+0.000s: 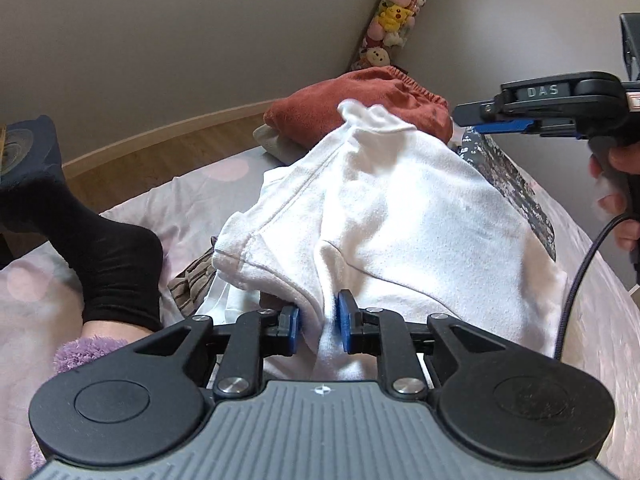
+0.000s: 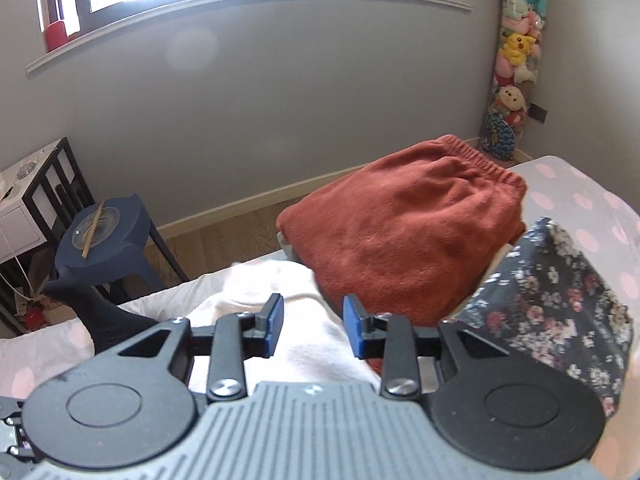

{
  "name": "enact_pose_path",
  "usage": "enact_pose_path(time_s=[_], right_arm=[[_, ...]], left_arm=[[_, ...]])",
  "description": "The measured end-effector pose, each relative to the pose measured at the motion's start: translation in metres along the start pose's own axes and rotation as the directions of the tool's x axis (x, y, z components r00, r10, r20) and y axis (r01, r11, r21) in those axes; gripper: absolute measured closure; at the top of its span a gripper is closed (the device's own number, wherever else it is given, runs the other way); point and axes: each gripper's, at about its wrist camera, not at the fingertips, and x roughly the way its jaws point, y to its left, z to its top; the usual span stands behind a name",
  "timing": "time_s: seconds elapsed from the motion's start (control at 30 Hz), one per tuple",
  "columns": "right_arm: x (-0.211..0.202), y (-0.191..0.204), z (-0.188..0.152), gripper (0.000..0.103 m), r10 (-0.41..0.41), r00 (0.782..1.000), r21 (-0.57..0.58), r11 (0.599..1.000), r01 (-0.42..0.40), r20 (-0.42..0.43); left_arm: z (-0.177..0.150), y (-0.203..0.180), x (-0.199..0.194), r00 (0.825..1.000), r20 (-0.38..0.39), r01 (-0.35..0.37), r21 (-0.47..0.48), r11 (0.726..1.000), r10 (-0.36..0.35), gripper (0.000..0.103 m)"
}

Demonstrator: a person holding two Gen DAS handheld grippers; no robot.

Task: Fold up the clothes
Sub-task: 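Carry the folded shirt with both grippers and lower it onto the clothes stack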

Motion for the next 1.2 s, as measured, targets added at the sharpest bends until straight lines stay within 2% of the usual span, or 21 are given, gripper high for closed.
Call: enact_pose_path(time_s=[0.1,0.13,0.17,0.2,0.33,0.47,0.6,0.87,1.07,1.2], right_arm=[[-0.010,-0.005,-0.001,0.068,-0.021,0.999,-0.040,0.999,0.019,-0.033],[-0.013,-0.007,-0.002,0.071,-0.029,0.999,-0.050,0.998,0.027,-0.043],[-0.015,-0.009,-0.004,0.081,-0.033,0.998,-0.056,0.998,0.030,-0.052],[-0.017,-0.011,-0.006,0.084,-0.034,0.998,-0.059,0.998,0.031,-0.059],[-0.018,-0.017,-0.012,0.086,-0.026,0.996,-0.061,0.998,0.021,-0.080],[-0.010,-0.014,-0.022,0.086,-0.011,0.994,-0.069,0.998,0.003,-0.113],[0.002,-0.012,-0.031,0.086,-0.013,0.990,-0.057,0.998,0.005,-0.143],[0.034,-0.025,-0.036,0.086,0.000,0.985,-0.014,1.000,-0.003,-0.175],[0.058,-0.039,-0.045,0.087,0.034,0.980,0.057,0.998,-0.023,-0.194],[0.068,-0.044,-0.051,0.087,0.044,0.980,0.078,0.997,-0.029,-0.193]], left_arm=[[0.007,-0.001,-0.005,0.999,-0.027,-0.019,0.025,1.000,0.019,0.083],[0.010,-0.001,-0.006,0.999,-0.036,-0.025,0.033,0.999,0.026,0.083],[0.012,-0.001,-0.008,0.998,-0.045,-0.031,0.042,0.999,0.033,0.082],[0.015,-0.002,-0.009,0.998,-0.054,-0.037,0.050,0.998,0.039,0.081],[0.025,-0.003,-0.015,0.994,-0.089,-0.059,0.085,0.995,0.067,0.081],[0.051,-0.018,-0.025,0.996,-0.039,-0.068,0.181,0.981,0.076,0.081],[0.077,-0.045,0.005,0.998,-0.037,-0.037,0.294,0.955,0.050,0.081],[0.091,-0.081,0.088,0.995,-0.098,0.026,0.358,0.933,0.010,0.081],[0.095,-0.083,0.132,0.985,-0.155,-0.017,0.341,0.940,0.074,0.081],[0.089,-0.078,0.145,0.981,-0.164,-0.040,0.350,0.936,0.104,0.081]])
